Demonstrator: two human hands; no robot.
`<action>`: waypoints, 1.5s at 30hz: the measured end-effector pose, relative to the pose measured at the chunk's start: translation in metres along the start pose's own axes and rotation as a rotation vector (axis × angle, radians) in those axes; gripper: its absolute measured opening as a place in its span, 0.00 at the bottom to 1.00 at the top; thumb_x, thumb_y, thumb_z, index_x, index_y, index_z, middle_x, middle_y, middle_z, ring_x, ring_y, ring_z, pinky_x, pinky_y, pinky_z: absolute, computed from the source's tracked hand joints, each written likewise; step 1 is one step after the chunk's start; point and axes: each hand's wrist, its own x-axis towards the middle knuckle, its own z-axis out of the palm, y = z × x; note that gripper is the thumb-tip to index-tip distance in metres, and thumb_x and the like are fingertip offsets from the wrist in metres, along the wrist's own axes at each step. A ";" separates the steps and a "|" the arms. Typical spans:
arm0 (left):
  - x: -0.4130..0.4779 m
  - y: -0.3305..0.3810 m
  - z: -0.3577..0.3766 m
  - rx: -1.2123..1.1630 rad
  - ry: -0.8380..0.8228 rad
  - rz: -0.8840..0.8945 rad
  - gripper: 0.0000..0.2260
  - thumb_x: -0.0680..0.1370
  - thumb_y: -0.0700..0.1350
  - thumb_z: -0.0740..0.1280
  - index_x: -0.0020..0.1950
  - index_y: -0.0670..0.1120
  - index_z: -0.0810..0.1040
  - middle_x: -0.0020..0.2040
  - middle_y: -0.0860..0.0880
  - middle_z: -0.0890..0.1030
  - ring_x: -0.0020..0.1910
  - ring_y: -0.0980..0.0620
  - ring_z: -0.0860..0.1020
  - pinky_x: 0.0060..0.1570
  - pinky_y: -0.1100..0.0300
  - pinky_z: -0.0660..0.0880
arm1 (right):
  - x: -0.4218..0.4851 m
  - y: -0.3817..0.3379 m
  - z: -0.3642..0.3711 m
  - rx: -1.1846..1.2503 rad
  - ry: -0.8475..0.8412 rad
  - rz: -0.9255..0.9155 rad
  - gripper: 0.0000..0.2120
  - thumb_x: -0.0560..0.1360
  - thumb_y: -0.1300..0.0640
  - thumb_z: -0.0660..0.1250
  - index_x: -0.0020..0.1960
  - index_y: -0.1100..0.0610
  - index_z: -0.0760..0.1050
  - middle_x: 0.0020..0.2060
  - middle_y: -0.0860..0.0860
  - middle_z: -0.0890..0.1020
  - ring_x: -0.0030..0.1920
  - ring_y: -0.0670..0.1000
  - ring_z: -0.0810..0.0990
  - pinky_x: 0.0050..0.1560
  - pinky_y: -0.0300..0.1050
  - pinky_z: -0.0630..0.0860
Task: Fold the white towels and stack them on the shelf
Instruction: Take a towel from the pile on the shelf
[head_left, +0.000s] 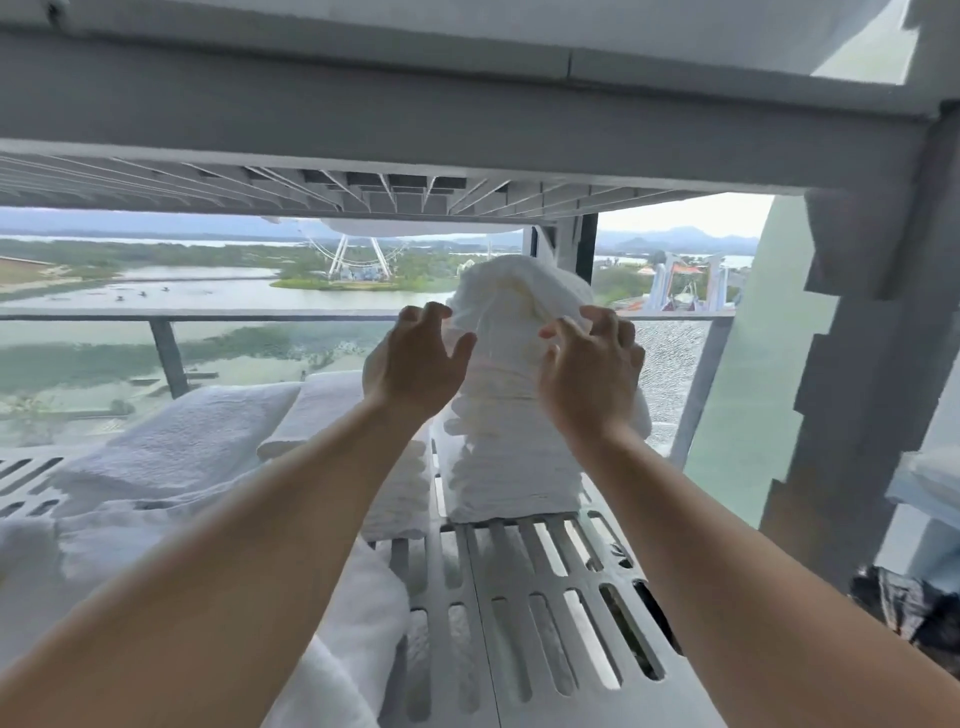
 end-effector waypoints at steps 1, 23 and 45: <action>0.002 0.000 0.001 0.009 -0.022 0.001 0.21 0.79 0.62 0.61 0.68 0.54 0.73 0.65 0.47 0.76 0.57 0.44 0.79 0.48 0.52 0.73 | 0.001 0.001 0.003 0.004 -0.010 0.018 0.17 0.75 0.56 0.65 0.64 0.49 0.76 0.69 0.54 0.71 0.69 0.58 0.67 0.67 0.55 0.64; 0.012 0.005 -0.011 -0.224 0.001 0.014 0.11 0.78 0.39 0.68 0.59 0.48 0.82 0.61 0.45 0.77 0.53 0.46 0.79 0.51 0.60 0.72 | 0.002 -0.016 0.002 0.015 -0.168 0.184 0.29 0.78 0.60 0.59 0.79 0.59 0.58 0.77 0.55 0.58 0.71 0.61 0.62 0.67 0.63 0.68; -0.036 -0.005 -0.050 -0.513 0.079 0.017 0.12 0.77 0.37 0.67 0.55 0.49 0.85 0.59 0.50 0.78 0.53 0.52 0.79 0.51 0.64 0.71 | -0.050 -0.046 -0.044 -0.048 -0.028 0.033 0.32 0.75 0.73 0.57 0.79 0.60 0.59 0.77 0.56 0.58 0.72 0.61 0.63 0.72 0.54 0.64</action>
